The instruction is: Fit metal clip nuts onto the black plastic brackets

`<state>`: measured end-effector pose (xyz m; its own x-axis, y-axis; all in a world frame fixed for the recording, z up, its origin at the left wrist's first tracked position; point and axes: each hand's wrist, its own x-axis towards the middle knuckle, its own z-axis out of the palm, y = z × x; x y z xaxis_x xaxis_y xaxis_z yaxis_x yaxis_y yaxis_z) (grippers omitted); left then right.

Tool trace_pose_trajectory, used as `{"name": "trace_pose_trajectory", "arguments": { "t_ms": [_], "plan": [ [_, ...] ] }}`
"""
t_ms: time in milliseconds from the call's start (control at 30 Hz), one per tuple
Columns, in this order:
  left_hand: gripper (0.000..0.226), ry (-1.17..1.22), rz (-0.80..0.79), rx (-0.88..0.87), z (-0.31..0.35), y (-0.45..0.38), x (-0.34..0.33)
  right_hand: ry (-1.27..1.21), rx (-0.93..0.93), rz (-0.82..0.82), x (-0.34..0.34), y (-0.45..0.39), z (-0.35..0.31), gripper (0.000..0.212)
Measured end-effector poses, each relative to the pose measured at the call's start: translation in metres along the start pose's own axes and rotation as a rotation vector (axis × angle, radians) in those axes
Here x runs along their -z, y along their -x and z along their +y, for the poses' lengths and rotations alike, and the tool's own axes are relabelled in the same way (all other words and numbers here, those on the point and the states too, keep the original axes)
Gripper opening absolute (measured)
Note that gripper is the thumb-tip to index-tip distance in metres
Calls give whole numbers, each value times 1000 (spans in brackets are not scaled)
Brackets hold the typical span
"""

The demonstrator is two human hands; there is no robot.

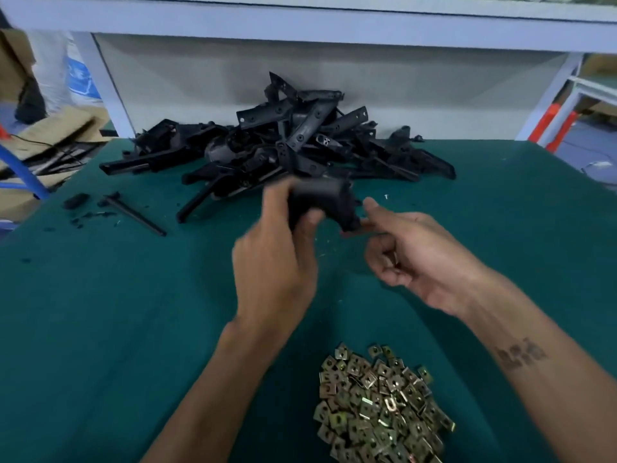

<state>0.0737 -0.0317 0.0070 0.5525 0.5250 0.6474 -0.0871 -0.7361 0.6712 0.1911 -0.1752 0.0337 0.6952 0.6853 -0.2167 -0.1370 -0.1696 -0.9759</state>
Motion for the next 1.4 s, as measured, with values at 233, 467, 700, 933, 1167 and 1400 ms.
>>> {"name": "trace_pose_trajectory", "arguments": {
  "t_ms": [233,467,700,933,1167,1400],
  "plan": [
    [13,691,-478,630,-14,-33,7,340,153,-108,37,43,59,18],
    [13,1150,-534,983,-54,-8,-14,621,213,-141,40,59,87,25],
    [11,1269,-617,981,-61,-1,-25,699,183,-205,28,46,83,10],
    [13,1299,-637,972,-62,-3,-26,363,229,-137,34,27,81,12],
    [12,1322,-691,928,-65,-5,-29,-297,217,144,20,-21,74,10],
    [10,1254,-729,847,-71,-7,-30,-450,242,46,1,-39,69,7]
  ]
}}
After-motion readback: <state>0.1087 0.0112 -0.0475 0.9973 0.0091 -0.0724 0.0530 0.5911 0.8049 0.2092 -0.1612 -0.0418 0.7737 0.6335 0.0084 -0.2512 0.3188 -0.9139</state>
